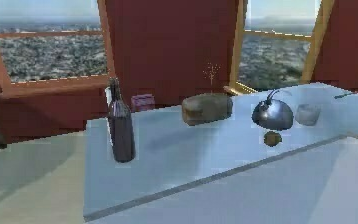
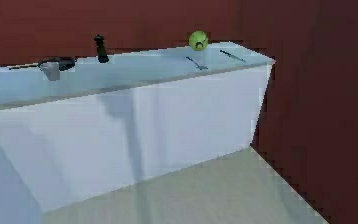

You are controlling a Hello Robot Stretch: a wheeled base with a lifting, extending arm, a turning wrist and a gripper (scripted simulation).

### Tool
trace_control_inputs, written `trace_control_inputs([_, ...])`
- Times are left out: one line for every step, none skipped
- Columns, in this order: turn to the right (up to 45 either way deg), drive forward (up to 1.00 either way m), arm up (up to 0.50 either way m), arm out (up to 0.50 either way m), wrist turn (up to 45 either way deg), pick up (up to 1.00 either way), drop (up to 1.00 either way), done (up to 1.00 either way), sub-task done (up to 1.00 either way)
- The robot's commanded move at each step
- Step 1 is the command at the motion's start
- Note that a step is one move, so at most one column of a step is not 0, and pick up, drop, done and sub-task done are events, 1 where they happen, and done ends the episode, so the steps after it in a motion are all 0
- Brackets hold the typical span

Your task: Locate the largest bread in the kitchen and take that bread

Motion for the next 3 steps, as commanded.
trace_control_inputs([-45.0, 0.00, 0.00, 0.00, 0.0, 0.00, 0.00, 0.00, 0.00])
trace_control_inputs([-33.0, 0.00, 0.00, 0.00, 0.0, 0.00, 0.00, 0.00, 0.00])
trace_control_inputs([15.0, 0.00, 0.00, 0.00, 0.0, 0.00, 0.00, 0.00, 0.00])
